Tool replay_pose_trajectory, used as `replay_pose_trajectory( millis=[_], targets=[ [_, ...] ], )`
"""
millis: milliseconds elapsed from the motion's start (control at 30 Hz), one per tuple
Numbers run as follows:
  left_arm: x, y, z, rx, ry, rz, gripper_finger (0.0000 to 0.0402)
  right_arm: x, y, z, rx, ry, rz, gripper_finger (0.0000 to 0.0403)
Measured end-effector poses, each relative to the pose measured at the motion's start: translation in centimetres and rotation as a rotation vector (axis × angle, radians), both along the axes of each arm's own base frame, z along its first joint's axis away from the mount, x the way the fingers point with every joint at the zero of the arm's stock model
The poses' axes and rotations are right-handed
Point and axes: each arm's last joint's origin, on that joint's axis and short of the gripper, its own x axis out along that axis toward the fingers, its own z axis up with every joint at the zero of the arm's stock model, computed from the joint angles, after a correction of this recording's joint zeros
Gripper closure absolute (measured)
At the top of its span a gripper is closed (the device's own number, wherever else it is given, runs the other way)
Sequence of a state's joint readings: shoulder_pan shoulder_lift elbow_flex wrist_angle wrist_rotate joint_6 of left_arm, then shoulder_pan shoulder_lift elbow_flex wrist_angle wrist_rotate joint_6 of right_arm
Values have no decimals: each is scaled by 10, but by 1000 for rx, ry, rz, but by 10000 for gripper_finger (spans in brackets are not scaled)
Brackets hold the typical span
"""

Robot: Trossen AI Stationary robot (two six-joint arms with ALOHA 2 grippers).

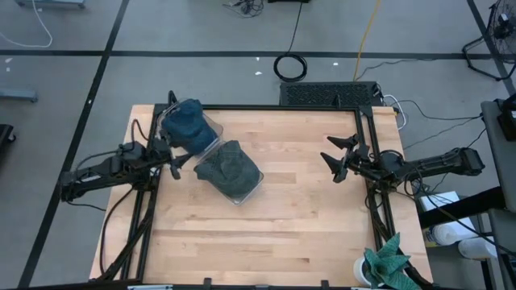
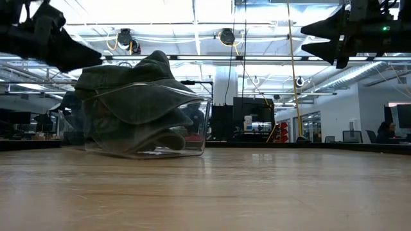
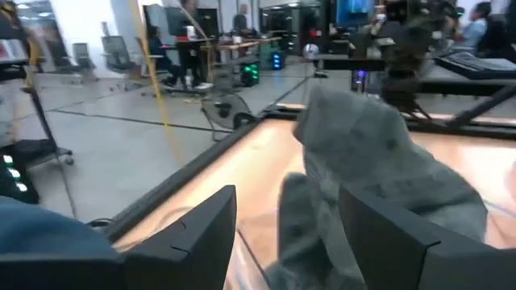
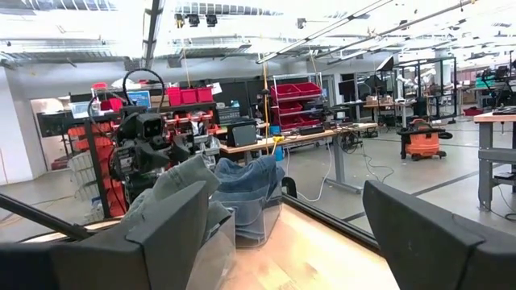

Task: Pick & Place hat
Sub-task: Return to Home Position

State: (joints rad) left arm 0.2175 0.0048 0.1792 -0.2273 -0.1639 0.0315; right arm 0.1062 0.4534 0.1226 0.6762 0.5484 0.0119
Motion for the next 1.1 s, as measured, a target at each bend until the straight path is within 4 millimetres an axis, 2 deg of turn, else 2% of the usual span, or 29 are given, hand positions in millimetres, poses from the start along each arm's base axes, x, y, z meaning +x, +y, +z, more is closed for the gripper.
replay_pose_trajectory(
  millis=[100,400,600,1100],
  targets=[
    [5,1,-11,-1,3,-9,174,0,0,0,2,-1,0,87],
    [9,4,-28,-52,9,8,174,0,0,0,0,-1,0,87],
    [12,3,-30,-30,-39,-111,174,0,0,0,0,0,0,87],
    [18,4,-37,-9,44,-111,174,0,0,-1,-1,16,-1,87]
  ],
)
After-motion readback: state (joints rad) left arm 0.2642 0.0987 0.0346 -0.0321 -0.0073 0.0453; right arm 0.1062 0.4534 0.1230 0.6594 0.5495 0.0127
